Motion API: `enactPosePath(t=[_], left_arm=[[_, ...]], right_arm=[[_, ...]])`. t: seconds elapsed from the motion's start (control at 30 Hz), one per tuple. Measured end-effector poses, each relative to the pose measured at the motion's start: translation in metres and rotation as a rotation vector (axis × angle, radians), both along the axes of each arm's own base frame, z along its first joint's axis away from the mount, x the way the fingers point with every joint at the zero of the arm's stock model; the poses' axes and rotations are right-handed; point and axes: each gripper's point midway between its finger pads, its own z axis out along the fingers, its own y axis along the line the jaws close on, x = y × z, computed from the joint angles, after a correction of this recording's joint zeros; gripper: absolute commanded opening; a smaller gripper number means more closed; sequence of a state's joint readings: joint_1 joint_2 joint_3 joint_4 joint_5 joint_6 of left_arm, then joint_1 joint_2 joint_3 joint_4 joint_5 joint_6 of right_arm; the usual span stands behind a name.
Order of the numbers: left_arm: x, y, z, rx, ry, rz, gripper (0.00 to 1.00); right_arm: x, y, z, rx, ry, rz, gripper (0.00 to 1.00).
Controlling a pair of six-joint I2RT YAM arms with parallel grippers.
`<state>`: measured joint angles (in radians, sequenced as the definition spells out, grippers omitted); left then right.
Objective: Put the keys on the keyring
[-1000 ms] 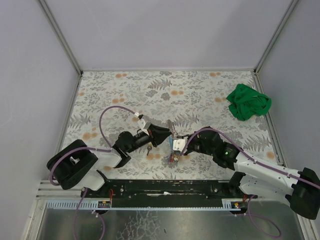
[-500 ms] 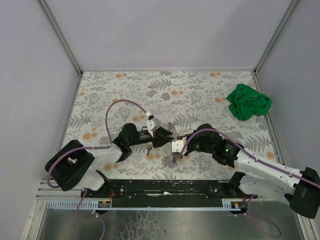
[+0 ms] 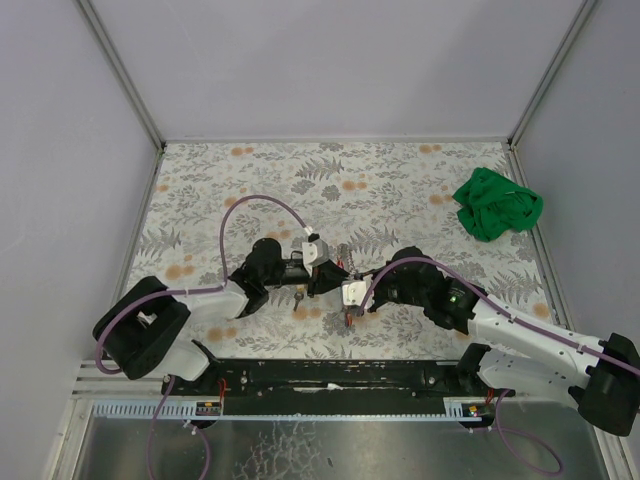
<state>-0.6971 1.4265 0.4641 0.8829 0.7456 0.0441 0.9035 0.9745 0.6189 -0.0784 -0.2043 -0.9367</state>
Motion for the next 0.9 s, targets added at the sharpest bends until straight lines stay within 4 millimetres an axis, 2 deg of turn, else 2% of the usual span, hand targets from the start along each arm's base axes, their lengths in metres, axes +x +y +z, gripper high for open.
enactPosePath(t=[0.17,0.2,0.43,0.9], left_arm=[[0.0,-0.001,-0.004,0.025,0.005,-0.017,0.01],[0.001,-0.001,-0.004,0.029,0.005,-0.016,0.0],[0.004,0.0,-0.003,0.027,0.006,-0.004,0.0],[0.005,0.012,0.002,-0.062,0.105,0.104,0.0]], right_arm=[[0.0,0.0,0.0,0.0,0.001,0.0,0.0],[0.0,0.0,0.0,0.0,0.001,0.0,0.0],[-0.003,-0.001,0.002,0.026,0.005,-0.004,0.0],[-0.009,0.0,-0.008,0.164,0.031,-0.041,0.0]])
